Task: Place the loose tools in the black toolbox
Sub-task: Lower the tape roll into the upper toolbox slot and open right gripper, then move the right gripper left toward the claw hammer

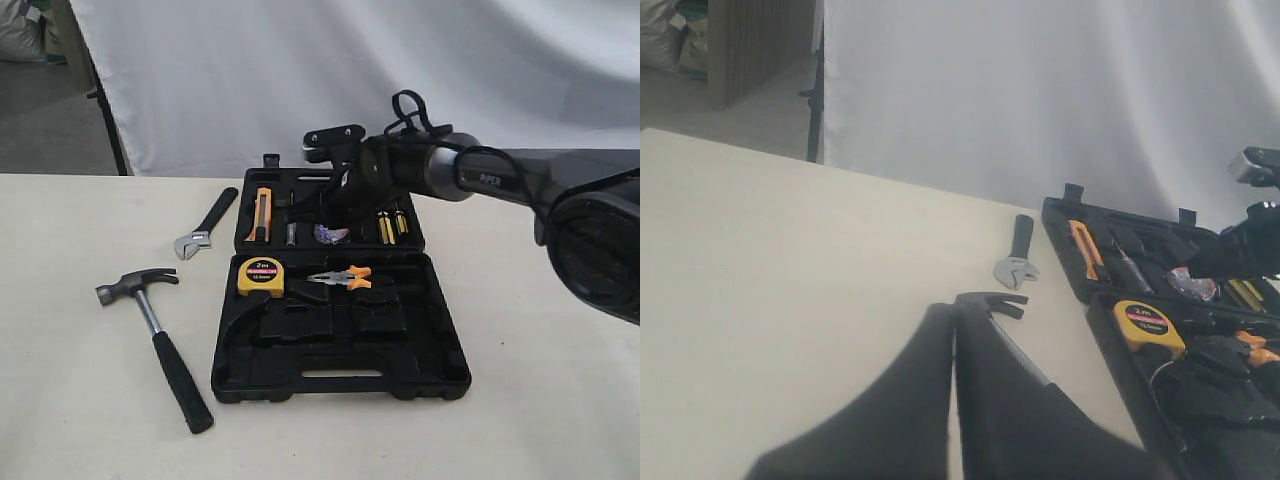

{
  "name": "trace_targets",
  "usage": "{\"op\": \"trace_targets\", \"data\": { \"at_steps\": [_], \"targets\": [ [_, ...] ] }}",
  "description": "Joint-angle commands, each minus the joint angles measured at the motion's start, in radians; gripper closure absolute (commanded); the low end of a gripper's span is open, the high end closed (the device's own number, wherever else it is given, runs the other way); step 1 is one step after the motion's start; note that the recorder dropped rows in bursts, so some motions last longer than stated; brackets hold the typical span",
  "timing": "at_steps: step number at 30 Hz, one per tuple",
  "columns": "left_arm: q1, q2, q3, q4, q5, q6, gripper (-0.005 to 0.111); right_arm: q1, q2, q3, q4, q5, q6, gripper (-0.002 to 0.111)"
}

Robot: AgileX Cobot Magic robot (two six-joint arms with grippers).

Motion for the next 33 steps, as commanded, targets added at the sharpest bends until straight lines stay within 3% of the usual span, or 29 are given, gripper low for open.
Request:
{"op": "trace_targets", "data": {
  "at_steps": [1,12,25,33],
  "targets": [
    [0.025,-0.003,-0.003,0.004,-0.007,-0.005,0.106,-0.010,-0.036,-0.001,-0.018,0.002,-0.005,0.109],
    [0.025,-0.003,-0.003,0.004,-0.007,-0.005,0.106,-0.030,0.059,-0.001,-0.009,0.013,-0.005,0.109],
    [0.025,-0.003,-0.003,0.004,-0.007,-0.005,0.106,-0.023,-0.108,-0.001,-0.009,0.159,-0.013,0.109],
    [0.025,-0.003,-0.003,0.004,-0.007,-0.005,0.106,0.043,-0.167,-0.001,-0.009,0.280,-0.049,0.109]
  ]
}}
